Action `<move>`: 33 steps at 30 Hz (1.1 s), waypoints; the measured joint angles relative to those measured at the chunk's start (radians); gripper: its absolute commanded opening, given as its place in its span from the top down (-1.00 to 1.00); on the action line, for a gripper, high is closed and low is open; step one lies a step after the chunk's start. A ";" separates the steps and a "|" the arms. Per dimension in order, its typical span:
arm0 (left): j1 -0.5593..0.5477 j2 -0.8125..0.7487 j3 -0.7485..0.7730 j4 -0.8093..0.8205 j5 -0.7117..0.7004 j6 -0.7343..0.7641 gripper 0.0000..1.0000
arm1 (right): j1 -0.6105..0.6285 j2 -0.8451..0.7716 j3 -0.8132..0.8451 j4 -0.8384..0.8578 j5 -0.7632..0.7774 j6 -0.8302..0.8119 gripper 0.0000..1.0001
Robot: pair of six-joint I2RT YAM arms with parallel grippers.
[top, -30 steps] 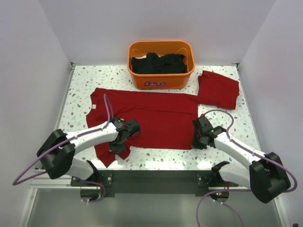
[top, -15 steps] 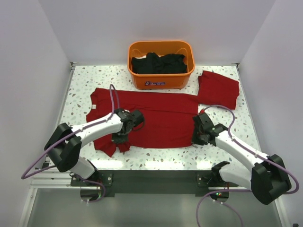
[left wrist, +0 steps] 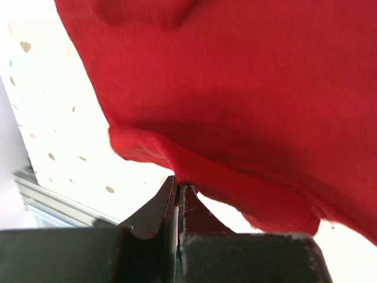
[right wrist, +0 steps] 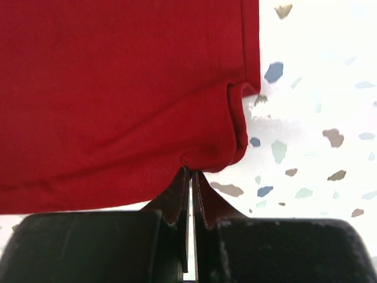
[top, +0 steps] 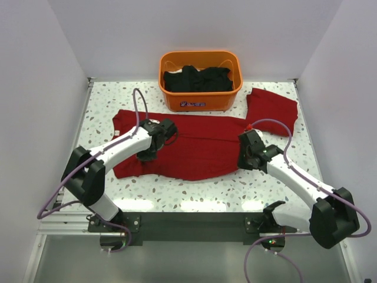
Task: Fold and stack the t-shirts
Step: Fold the tshirt
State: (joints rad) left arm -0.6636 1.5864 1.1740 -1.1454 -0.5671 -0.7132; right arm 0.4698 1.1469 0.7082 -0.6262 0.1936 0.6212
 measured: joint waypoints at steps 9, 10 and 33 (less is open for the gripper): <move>0.103 0.121 0.113 0.040 -0.054 0.108 1.00 | -0.056 0.111 0.100 0.022 0.024 -0.050 1.00; 0.113 0.131 0.129 0.042 -0.060 0.118 1.00 | -0.065 0.123 0.110 0.027 0.025 -0.056 1.00; 0.262 0.454 0.473 0.269 -0.061 0.421 -0.52 | -0.165 0.488 0.364 0.153 0.045 -0.132 0.07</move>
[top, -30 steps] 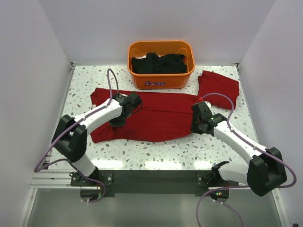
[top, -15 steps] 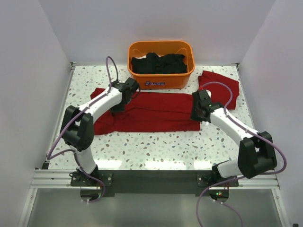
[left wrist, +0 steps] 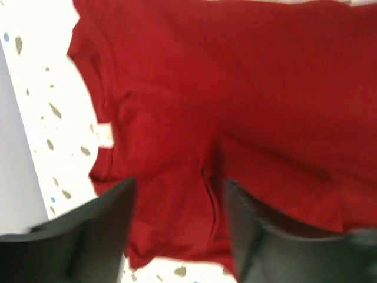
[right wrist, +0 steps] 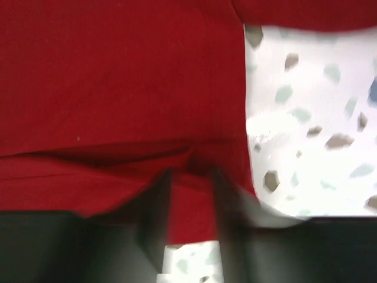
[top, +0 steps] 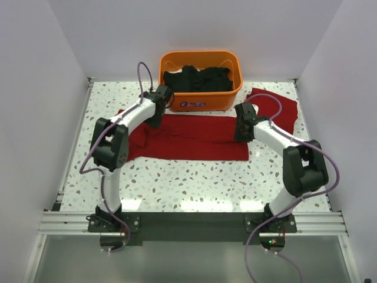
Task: Fold and stack the t-shirts
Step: Fold the tshirt
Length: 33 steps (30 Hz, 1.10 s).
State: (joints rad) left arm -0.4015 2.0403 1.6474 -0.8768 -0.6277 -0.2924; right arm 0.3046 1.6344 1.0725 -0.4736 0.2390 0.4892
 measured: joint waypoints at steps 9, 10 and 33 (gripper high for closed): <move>0.100 0.054 0.103 -0.009 0.023 -0.015 -1.00 | -0.004 0.017 0.056 -0.002 0.001 -0.019 -0.97; 0.108 0.013 0.055 0.016 0.050 -0.023 -1.00 | -0.002 -0.010 0.042 0.002 -0.010 -0.021 -0.97; 0.074 -0.320 -0.485 0.226 0.439 -0.204 -0.48 | 0.119 0.063 -0.086 0.101 -0.126 -0.037 -0.97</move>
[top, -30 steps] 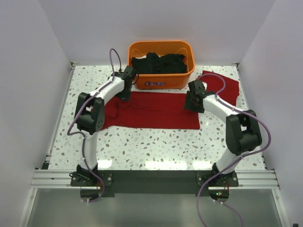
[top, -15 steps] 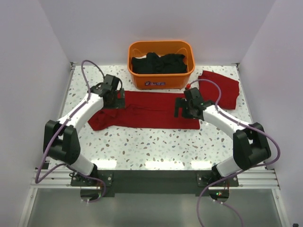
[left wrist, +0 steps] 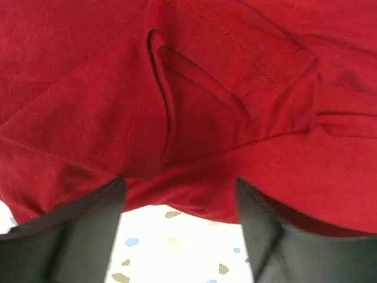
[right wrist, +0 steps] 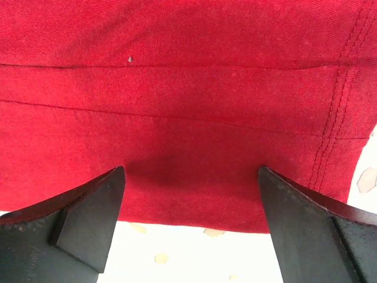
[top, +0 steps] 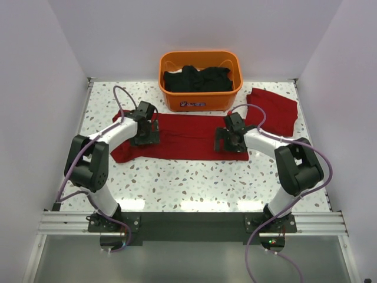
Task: Fold and stack the t-shirts
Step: Fold the tshirt
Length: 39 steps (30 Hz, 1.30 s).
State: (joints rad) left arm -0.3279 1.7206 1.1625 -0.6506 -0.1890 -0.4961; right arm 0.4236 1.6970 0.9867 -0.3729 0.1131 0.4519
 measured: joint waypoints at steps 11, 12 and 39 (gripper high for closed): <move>0.005 0.051 0.001 -0.023 -0.118 -0.014 0.69 | 0.000 0.005 0.000 0.001 0.037 0.005 -0.97; 0.008 0.051 0.002 -0.024 -0.127 -0.015 0.83 | 0.000 0.005 0.000 0.000 0.039 0.005 -0.97; 0.272 0.336 0.487 -0.031 -0.205 0.044 -1.00 | -0.007 0.007 -0.001 -0.002 0.068 0.003 -0.97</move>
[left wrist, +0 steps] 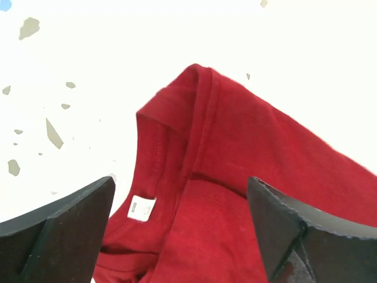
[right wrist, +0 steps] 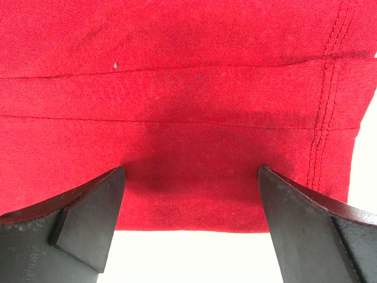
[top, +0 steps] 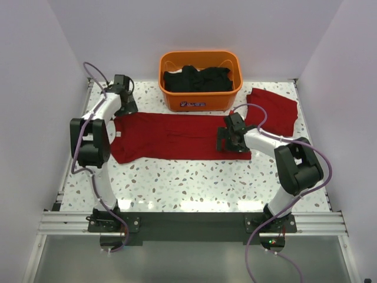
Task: Fold and stack the t-shirts
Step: Fold the tshirt
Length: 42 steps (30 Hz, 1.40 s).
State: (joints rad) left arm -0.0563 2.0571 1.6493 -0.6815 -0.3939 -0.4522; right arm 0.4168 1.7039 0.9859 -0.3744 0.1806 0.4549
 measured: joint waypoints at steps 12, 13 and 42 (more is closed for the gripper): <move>-0.130 -0.591 -0.484 0.137 0.155 -0.116 -1.00 | -0.012 -0.097 0.027 -0.052 -0.020 -0.019 -0.97; -0.144 -0.605 -0.528 0.160 0.181 -0.132 -1.00 | -0.013 -0.092 0.045 -0.049 -0.024 -0.021 -0.97; -0.017 -0.065 -0.303 0.326 0.241 0.043 -1.00 | 0.464 -0.391 -0.401 0.173 -0.202 0.240 -0.97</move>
State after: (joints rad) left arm -0.0734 1.9919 1.3468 -0.3553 -0.1524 -0.4088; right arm 0.8810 1.3128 0.5850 -0.2012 -0.0216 0.6945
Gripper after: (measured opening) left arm 0.997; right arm 0.985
